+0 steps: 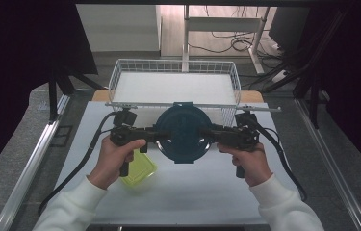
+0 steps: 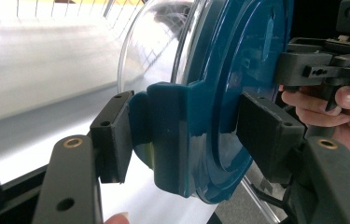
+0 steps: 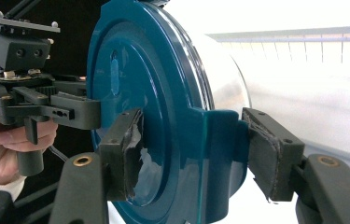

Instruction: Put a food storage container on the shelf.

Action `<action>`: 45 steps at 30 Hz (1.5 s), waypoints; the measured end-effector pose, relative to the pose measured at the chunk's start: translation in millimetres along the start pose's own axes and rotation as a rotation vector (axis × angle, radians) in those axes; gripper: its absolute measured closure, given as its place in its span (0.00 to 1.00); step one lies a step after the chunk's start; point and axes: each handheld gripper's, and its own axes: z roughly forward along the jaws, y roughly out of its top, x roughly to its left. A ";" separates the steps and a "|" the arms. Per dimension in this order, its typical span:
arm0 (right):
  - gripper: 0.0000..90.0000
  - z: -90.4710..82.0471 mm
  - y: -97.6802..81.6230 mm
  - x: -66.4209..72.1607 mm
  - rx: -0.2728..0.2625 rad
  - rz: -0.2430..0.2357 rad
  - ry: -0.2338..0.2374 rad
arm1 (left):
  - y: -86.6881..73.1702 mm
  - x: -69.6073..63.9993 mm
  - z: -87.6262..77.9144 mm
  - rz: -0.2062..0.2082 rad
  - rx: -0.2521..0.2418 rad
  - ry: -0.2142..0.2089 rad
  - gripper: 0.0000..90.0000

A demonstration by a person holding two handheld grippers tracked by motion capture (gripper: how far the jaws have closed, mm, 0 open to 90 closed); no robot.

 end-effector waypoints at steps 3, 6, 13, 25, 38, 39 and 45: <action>0.44 0.6 6.9 1.3 -0.006 -0.006 0.000 | 6.0 0.5 -2.0 -0.001 -0.009 -0.003 0.43; 0.44 0.5 14.5 2.9 -0.014 -0.016 -0.005 | 12.2 2.3 -3.1 -0.008 -0.017 -0.015 0.43; 0.44 1.1 32.1 5.2 -0.020 -0.038 -0.016 | 27.1 4.2 -5.1 0.005 -0.033 -0.022 0.43; 0.44 7.2 51.4 2.9 -0.003 -0.053 -0.025 | 42.0 13.3 -4.4 0.005 -0.043 -0.034 0.43; 0.44 13.7 70.2 -2.4 -0.013 -0.047 -0.022 | 66.7 19.7 -4.8 0.022 -0.042 -0.025 0.43; 0.44 15.1 72.2 -3.3 -0.015 -0.047 -0.021 | 69.2 20.7 -4.7 0.020 -0.039 -0.024 0.43; 0.44 21.6 86.0 -7.5 -0.017 -0.044 -0.023 | 84.1 29.0 -3.5 0.007 -0.037 -0.032 0.43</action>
